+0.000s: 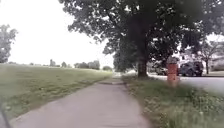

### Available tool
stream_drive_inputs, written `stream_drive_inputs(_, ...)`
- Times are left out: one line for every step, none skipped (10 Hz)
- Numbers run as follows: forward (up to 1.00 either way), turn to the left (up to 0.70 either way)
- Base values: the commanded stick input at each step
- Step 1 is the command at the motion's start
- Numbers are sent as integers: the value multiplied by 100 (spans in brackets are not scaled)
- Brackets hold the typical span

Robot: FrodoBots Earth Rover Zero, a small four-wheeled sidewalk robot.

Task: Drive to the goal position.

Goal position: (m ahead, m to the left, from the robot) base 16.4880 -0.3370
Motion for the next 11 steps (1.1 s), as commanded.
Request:
stream_drive_inputs(70,0)
stream_drive_inputs(70,0)
stream_drive_inputs(70,0)
stream_drive_inputs(70,0)
stream_drive_inputs(70,0)
stream_drive_inputs(70,0)
stream_drive_inputs(70,0)
stream_drive_inputs(70,0)
stream_drive_inputs(70,0)
stream_drive_inputs(70,0)
stream_drive_inputs(70,0)
